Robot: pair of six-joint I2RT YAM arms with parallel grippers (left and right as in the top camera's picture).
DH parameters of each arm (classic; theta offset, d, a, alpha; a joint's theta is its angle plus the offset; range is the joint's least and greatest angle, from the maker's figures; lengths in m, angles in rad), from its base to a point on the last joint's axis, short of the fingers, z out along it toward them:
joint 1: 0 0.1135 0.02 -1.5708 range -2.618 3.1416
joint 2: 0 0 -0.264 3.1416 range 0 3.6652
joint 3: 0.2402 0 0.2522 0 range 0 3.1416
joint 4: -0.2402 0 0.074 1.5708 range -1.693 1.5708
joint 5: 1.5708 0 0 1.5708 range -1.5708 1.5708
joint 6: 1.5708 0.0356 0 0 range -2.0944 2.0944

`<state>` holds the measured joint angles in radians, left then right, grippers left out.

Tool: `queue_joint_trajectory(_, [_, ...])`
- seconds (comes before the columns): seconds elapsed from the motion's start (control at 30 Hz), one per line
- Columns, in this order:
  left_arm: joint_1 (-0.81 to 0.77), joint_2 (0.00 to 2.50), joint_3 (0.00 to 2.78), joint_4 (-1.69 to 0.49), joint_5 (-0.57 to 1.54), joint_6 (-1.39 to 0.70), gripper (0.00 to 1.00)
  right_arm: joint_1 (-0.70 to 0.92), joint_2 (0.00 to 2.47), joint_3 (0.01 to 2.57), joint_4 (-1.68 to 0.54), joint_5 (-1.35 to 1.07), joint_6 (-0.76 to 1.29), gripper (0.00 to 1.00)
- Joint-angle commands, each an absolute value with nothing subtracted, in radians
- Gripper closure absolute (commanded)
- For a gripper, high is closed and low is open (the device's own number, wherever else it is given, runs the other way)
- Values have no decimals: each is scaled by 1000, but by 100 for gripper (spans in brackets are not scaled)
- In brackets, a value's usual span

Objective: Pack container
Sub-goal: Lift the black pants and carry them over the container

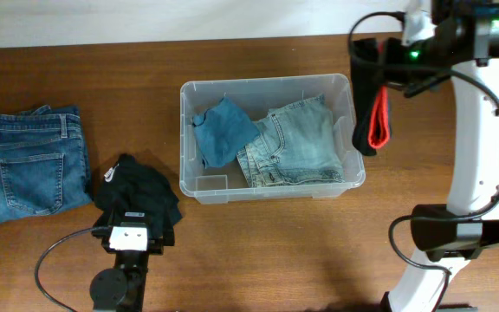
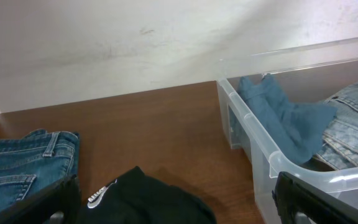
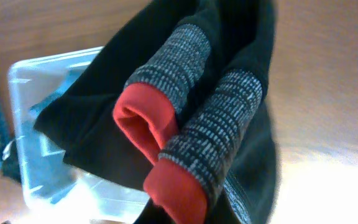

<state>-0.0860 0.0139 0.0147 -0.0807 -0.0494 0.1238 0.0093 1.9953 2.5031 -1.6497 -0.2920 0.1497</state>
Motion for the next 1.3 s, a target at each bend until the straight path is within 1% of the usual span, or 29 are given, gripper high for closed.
queue_joint_trajectory(0.0, [-91,8,10,-81,-49,129,1,90,1962,2531,-1602,-440,108,96])
queue_joint_trajectory(0.23, [-91,8,10,-81,-49,129,1,248,1962,2531,-1566,-468,109,96])
queue_joint_trajectory(0.37, [-91,8,10,-81,-49,129,1,303,1963,2530,-1560,-524,113,96])
queue_joint_trajectory(0.53, [-91,8,10,-81,-49,129,1,310,1977,2528,-1558,-524,120,96])
queue_joint_trajectory(0.83, [-91,8,10,-81,-49,129,1,318,2023,2521,-1555,-598,120,96])
queue_joint_trajectory(1.0, [-91,8,10,-81,-49,129,1,349,2023,2508,-1549,-598,120,96])
queue_joint_trajectory(1.27, [-91,8,10,-81,-49,129,1,405,2023,2355,-1473,-594,139,96])
